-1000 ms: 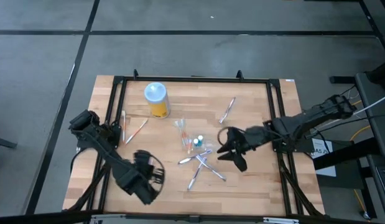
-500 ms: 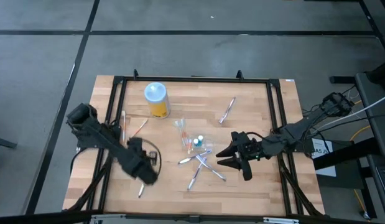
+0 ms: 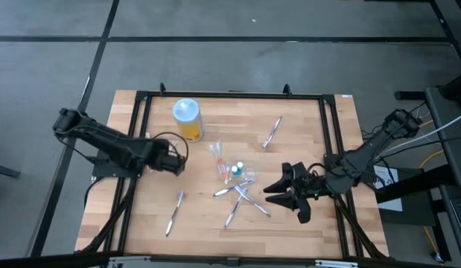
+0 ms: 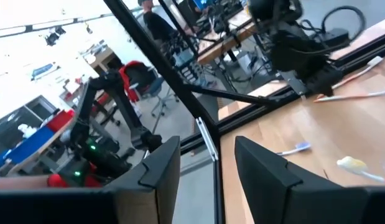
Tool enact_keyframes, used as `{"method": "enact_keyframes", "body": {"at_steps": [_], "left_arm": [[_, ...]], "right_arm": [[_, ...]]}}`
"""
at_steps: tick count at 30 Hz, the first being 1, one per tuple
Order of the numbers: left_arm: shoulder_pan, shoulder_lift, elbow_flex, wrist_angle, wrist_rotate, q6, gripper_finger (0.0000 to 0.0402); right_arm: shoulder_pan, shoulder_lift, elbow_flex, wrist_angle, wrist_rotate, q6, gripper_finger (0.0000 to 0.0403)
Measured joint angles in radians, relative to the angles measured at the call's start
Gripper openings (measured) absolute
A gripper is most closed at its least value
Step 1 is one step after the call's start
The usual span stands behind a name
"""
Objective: Pick & Place toothbrushing station
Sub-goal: Put the white and orange toothbrush into the left compartment of the transparent organizer
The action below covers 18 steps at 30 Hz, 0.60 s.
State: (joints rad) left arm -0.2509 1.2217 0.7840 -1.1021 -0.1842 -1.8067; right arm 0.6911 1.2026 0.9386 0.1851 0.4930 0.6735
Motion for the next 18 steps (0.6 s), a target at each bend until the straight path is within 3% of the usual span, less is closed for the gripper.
{"method": "enact_keyframes", "body": {"at_steps": [13,18], "left_arm": [[0.358,0.059,-0.05,0.063,-0.004,0.357,0.0086],[0.424,0.097,-0.05,0.063,0.017,0.441,0.0086]], "right_arm": [[0.07,0.0,0.0,0.054,0.109,0.028,0.0155],[0.108,0.0,0.0,0.055,0.163,0.048,0.0155]]}}
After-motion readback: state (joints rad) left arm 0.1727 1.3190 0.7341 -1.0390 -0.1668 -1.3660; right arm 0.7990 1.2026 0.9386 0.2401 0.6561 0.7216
